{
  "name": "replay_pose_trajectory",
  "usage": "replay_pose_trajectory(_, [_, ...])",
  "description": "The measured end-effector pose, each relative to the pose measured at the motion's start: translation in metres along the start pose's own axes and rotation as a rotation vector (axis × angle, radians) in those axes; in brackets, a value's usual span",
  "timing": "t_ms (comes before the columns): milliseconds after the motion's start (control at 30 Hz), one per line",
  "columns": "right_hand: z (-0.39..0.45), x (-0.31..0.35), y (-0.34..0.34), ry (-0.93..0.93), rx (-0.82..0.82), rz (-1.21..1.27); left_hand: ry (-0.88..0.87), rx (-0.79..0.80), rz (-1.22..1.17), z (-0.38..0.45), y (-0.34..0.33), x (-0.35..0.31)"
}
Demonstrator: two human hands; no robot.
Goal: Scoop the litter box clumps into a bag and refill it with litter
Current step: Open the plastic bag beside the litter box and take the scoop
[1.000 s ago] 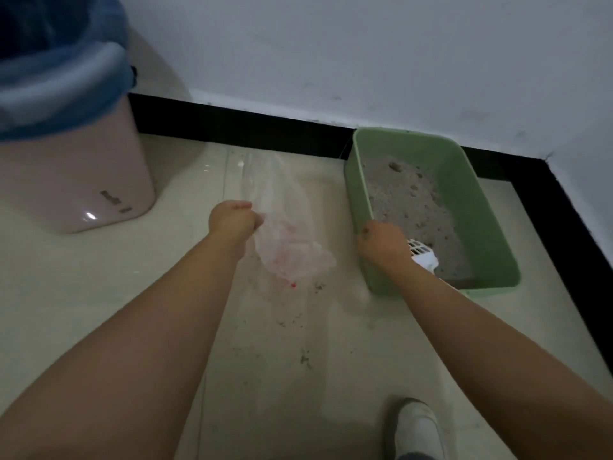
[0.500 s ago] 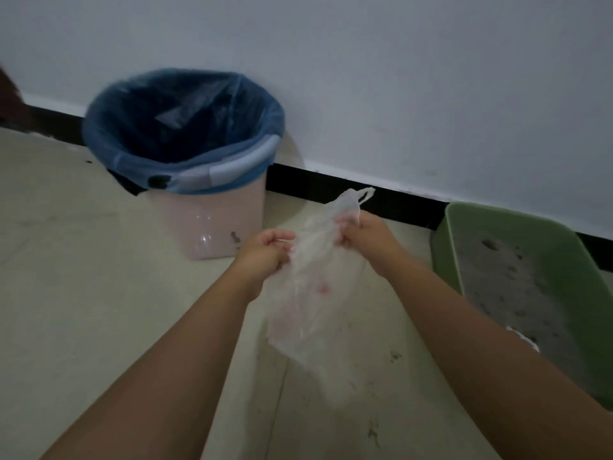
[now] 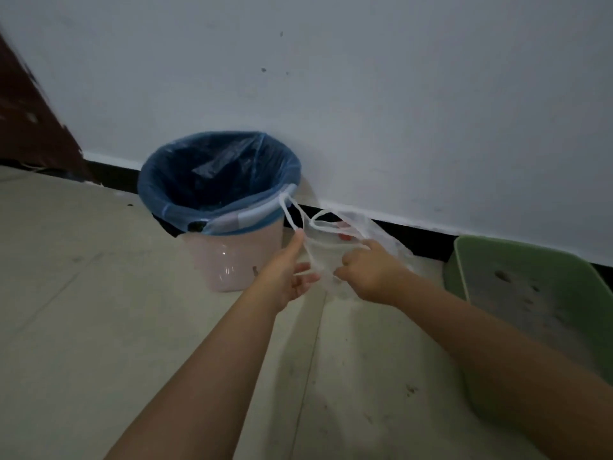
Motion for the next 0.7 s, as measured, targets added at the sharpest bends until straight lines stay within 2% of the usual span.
replay_pose_trajectory(67, [-0.007, 0.009, -0.012, 0.099, -0.009, -0.102, 0.035, -0.040, 0.082, 0.003, 0.007, 0.006])
replay_pose_trajectory(167, [-0.003, 0.014, -0.014, 0.137, -0.099, -0.120, -0.020, -0.044, 0.224, 0.004, 0.015, 0.011])
replay_pose_trajectory(300, [0.003, 0.006, -0.016, 0.116, -0.130, -0.035, -0.094, -0.175, 0.034, 0.009, 0.021, 0.011])
replay_pose_trajectory(367, [0.006, 0.004, -0.021, 0.116, -0.066, 0.034, -0.078, -0.213, -0.073, 0.007, 0.021, 0.008])
replay_pose_trajectory(500, [0.010, 0.006, -0.026, 0.125, 0.118, 0.080, -0.043, -0.167, -0.246, 0.009, 0.022, 0.006])
replay_pose_trajectory(567, [0.011, 0.008, -0.022, 0.136, 0.093, 0.027, -0.039, -0.140, -0.314, 0.010, 0.023, 0.006])
replay_pose_trajectory(700, [0.010, 0.016, -0.018, 0.161, 0.010, -0.134, -0.053, -0.076, -0.208, 0.014, 0.021, 0.009])
Point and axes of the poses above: each hand's wrist, its own z-axis towards the middle knuckle, its own y-axis out of the back of the hand, x = y × z, the point moved 3 cm from there along z, towards the middle knuckle, and after that the axes turned 11 degrees about -y, right-handed, at the moved point
